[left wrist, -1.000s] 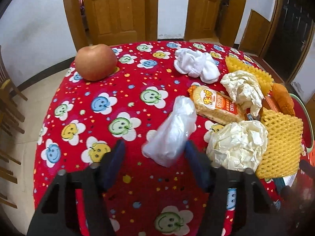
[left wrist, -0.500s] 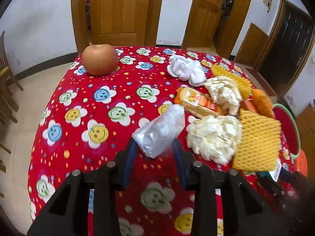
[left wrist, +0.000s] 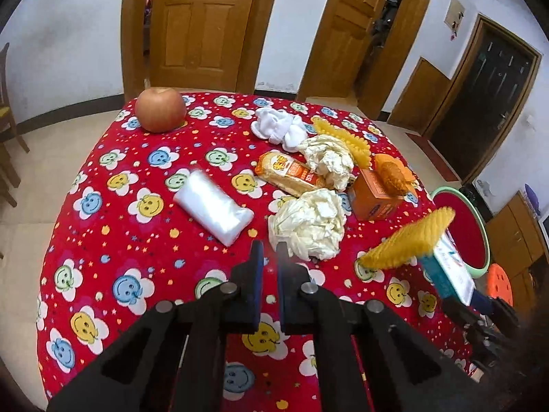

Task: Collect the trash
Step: 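Carry the white box over the red bucket with the right gripper and release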

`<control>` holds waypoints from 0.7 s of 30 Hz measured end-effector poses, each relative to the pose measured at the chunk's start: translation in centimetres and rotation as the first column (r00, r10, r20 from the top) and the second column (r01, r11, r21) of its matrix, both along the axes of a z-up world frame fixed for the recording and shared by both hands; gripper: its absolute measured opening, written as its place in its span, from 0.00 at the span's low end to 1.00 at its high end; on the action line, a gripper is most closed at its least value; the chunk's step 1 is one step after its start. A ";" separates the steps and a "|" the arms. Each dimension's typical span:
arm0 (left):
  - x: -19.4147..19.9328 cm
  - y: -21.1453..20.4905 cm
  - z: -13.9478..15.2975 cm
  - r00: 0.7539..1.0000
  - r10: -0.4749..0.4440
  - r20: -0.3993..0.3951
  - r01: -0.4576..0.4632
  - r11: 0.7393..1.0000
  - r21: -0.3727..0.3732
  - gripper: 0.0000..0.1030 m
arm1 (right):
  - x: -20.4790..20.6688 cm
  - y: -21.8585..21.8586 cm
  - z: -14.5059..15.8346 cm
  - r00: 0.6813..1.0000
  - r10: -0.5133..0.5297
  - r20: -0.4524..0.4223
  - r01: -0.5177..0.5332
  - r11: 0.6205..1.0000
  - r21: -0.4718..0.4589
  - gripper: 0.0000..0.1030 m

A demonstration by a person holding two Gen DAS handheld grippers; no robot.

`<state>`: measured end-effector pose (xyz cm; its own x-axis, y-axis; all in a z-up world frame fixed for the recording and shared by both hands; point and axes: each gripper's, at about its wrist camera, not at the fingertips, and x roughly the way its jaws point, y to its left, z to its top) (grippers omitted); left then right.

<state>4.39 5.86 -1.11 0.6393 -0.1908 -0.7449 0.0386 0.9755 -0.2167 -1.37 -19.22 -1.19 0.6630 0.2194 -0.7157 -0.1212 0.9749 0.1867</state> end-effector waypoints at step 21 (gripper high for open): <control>4.9 4.3 -3.1 0.964 0.247 -0.103 -0.250 0.968 -0.015 0.62 | 0.2 -5.8 1.9 0.991 -0.114 0.067 0.112 0.993 0.037 0.54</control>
<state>9.33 10.20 -4.23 0.5924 -0.0568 -0.8036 -0.2273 0.9452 -0.2343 -1.20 -25.00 0.68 0.7323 0.1627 -0.6613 -0.0239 0.9766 0.2138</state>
